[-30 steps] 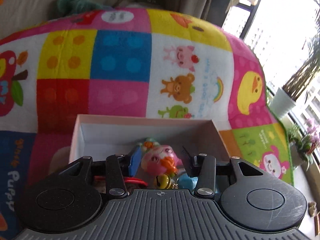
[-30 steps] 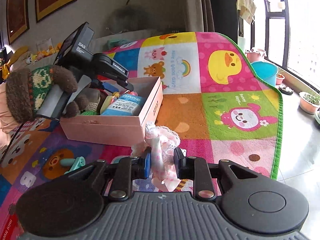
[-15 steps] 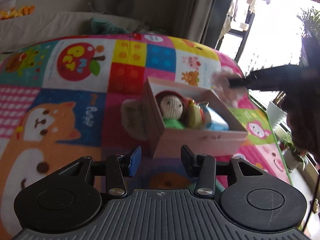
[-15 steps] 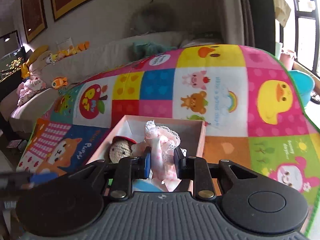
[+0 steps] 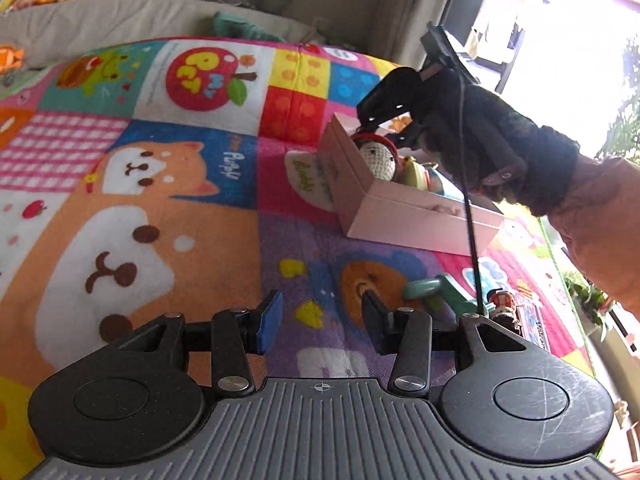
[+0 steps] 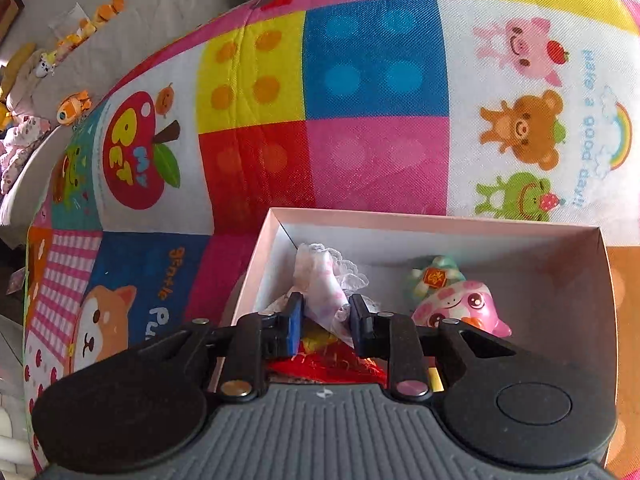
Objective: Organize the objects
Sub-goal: 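Lower the lace cloth into the pink box and open the right tool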
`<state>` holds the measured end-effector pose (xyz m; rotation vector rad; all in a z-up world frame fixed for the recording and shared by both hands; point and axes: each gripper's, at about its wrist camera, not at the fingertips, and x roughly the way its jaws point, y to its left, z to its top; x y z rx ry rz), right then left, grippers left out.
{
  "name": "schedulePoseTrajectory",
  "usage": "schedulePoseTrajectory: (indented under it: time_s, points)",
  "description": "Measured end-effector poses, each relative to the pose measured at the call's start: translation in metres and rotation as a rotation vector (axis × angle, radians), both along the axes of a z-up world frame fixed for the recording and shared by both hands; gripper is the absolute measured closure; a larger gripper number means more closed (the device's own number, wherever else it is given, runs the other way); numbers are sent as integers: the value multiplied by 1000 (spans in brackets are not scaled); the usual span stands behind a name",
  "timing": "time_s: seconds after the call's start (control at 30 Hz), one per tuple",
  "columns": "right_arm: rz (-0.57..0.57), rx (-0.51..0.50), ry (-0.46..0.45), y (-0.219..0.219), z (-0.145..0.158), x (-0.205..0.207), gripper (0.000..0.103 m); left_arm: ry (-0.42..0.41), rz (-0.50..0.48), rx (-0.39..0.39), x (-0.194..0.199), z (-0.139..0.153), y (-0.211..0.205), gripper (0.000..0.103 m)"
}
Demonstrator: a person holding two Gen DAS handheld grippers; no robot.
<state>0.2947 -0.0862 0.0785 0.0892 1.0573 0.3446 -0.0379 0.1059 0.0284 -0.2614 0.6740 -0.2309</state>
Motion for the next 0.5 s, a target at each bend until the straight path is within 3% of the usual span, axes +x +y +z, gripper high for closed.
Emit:
schedulePoseTrajectory:
  time_s: [0.1,0.23,0.4,0.5]
  points:
    - [-1,-1,-29,-9,14,-9,62,11,-2,-12,3,-3,-2,55]
    - [-1,34,-172,-38,58,-45,52,10,-25,-31,2,-4,-10,55]
    - [27,54,-359,-83,92,-132,19,6,-73,-28,-3,0,-27,55]
    - [41,23,-409,-108,88,-188,11,6,-97,-17,-8,4,-38,55]
